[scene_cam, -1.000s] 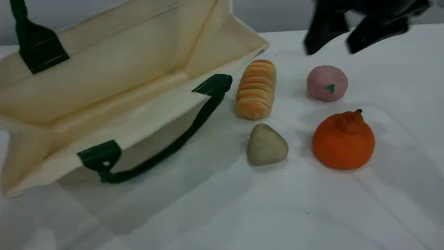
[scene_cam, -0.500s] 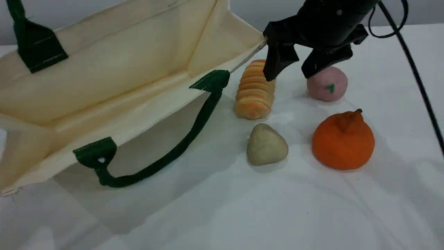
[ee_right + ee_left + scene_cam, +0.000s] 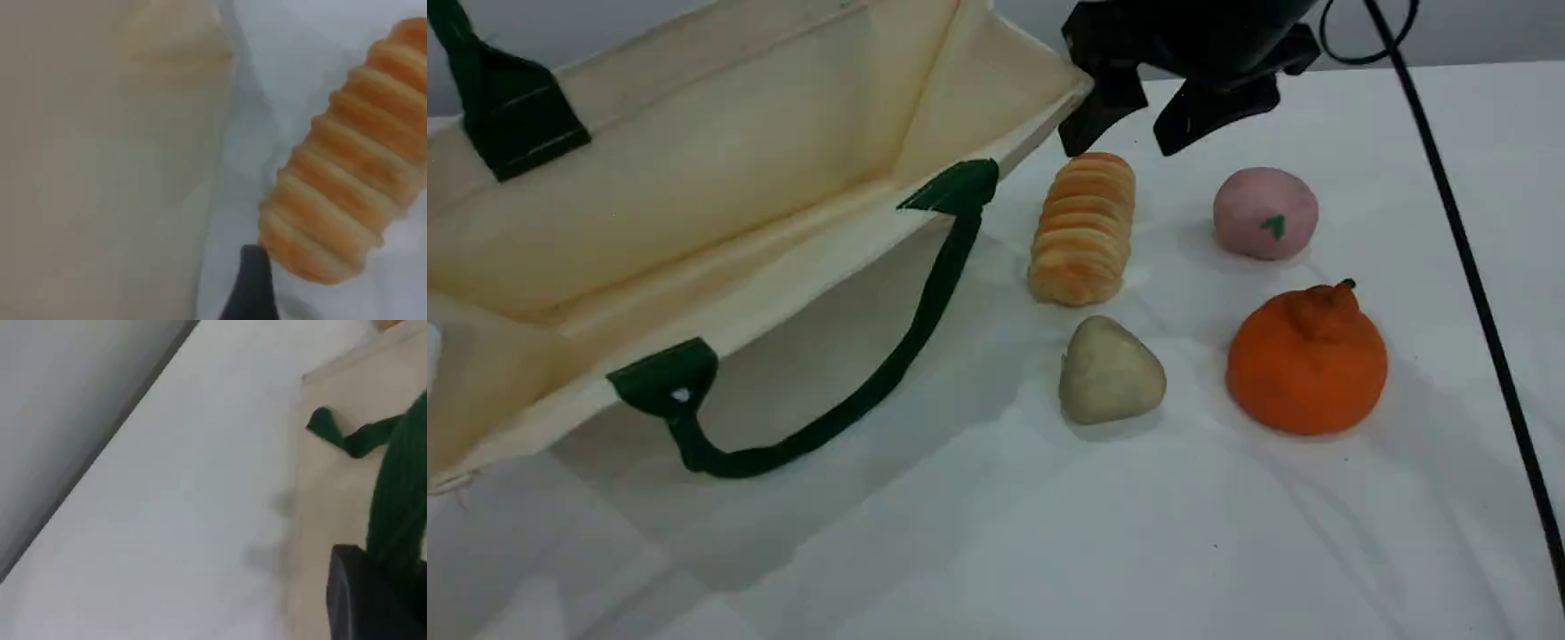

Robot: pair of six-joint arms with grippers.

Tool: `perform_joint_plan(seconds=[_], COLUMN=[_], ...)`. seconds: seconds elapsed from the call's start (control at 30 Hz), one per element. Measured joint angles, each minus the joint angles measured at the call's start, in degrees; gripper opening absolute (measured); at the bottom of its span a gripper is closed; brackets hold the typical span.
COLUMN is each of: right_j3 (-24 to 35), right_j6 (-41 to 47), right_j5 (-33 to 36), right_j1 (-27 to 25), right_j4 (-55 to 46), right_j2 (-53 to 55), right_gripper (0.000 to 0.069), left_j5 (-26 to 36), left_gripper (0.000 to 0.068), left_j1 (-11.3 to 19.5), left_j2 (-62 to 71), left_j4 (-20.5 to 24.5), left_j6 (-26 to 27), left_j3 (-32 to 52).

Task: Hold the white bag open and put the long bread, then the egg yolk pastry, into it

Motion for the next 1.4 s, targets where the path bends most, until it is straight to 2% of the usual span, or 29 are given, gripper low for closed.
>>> perform_joint_plan(seconds=[0.17,0.27,0.33,0.43,0.53,0.8,1.13,1.4], right_j3=[-2.94,-4.52,-5.50,-7.07,-8.79,-11.68,-12.11,-12.22], right_j6=[0.00,-0.29,-0.82,-0.98,-1.02,-0.11,0.61,0.65], right_j5=[1.65,2.22,2.36,2.26,1.85,-1.78,-3.63,-4.05], right_j1=[0.00,0.00,0.00,0.00,0.00,0.03,0.03,0.03], right_j4=[0.26,1.45,1.50,1.64,1.70,1.96,2.08,2.56], right_j2=[3.68,5.62,6.31,7.26,8.95,13.76,16.18,18.89], right_gripper=[0.0554,0.0554,0.0554,0.0554,0.0554,0.0554,0.0554,0.0549], left_j5=[0.00,0.00,0.00,0.00,0.00,0.06,0.06,0.06], left_gripper=[0.0081,0.0081,0.0081,0.0081,0.0081,0.0081,0.0081,0.0081], left_j1=[0.31,3.03,5.01,7.43,7.46,7.39,7.39,7.39], left_j2=[0.00,0.00,0.00,0.00,0.00,0.00,0.00,0.00], left_j4=[3.90,5.42,4.11,-0.59,-2.80,-2.47,-4.93,-4.97], left_j6=[-2.26,-3.05,-2.99,-1.50,-0.91,-0.78,0.61,0.61], left_j3=[0.00,0.00,0.00,0.00,0.00,0.00,0.00,0.00])
